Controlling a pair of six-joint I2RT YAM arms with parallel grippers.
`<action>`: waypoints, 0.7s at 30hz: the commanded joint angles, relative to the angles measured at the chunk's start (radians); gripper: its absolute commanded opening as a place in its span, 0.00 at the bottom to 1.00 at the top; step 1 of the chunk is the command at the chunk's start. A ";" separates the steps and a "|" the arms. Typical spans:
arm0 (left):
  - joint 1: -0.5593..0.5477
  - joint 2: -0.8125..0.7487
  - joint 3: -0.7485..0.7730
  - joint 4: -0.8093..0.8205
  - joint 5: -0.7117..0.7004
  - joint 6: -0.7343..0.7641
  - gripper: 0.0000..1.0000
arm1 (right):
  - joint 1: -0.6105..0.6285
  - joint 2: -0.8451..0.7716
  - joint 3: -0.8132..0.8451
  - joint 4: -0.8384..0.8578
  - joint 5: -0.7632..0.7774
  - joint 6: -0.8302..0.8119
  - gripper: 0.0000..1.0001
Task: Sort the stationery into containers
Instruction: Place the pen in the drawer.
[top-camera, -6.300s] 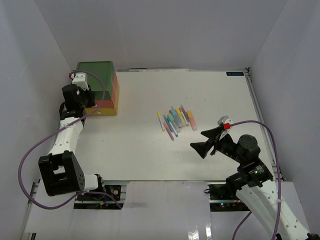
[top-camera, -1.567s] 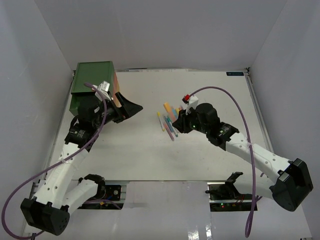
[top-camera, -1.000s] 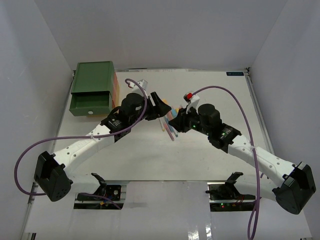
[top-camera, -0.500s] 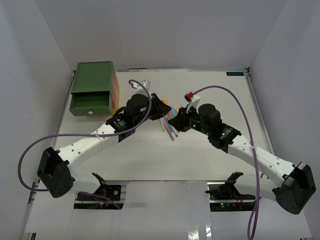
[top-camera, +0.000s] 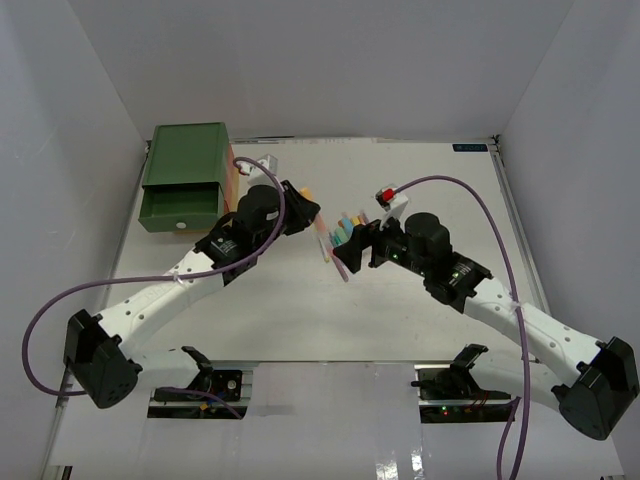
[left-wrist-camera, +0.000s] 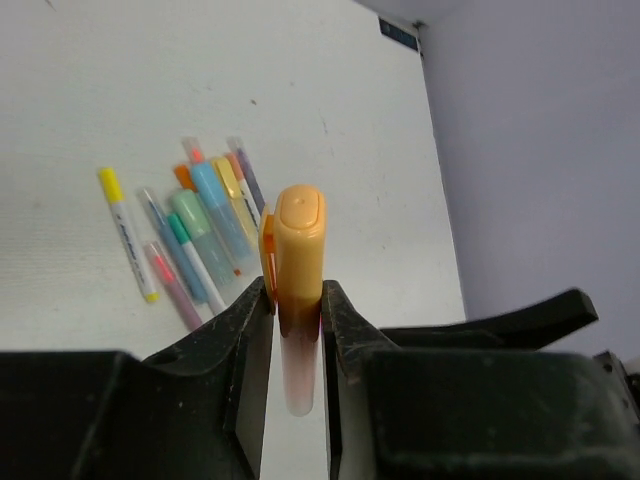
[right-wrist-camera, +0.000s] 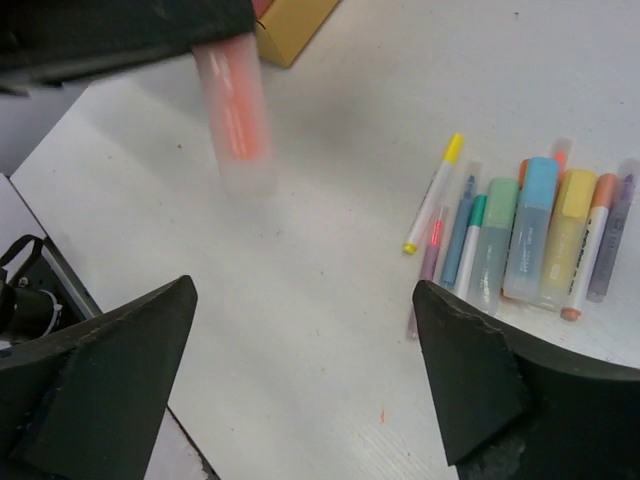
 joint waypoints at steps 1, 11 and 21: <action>0.100 -0.099 0.071 -0.114 -0.091 0.001 0.14 | 0.001 -0.054 -0.035 -0.011 0.031 -0.033 0.92; 0.481 -0.240 0.142 -0.303 -0.113 -0.027 0.20 | -0.003 -0.156 -0.137 -0.054 0.057 -0.061 0.90; 0.730 -0.249 0.073 -0.246 -0.027 -0.122 0.20 | -0.006 -0.251 -0.201 -0.071 0.068 -0.067 0.90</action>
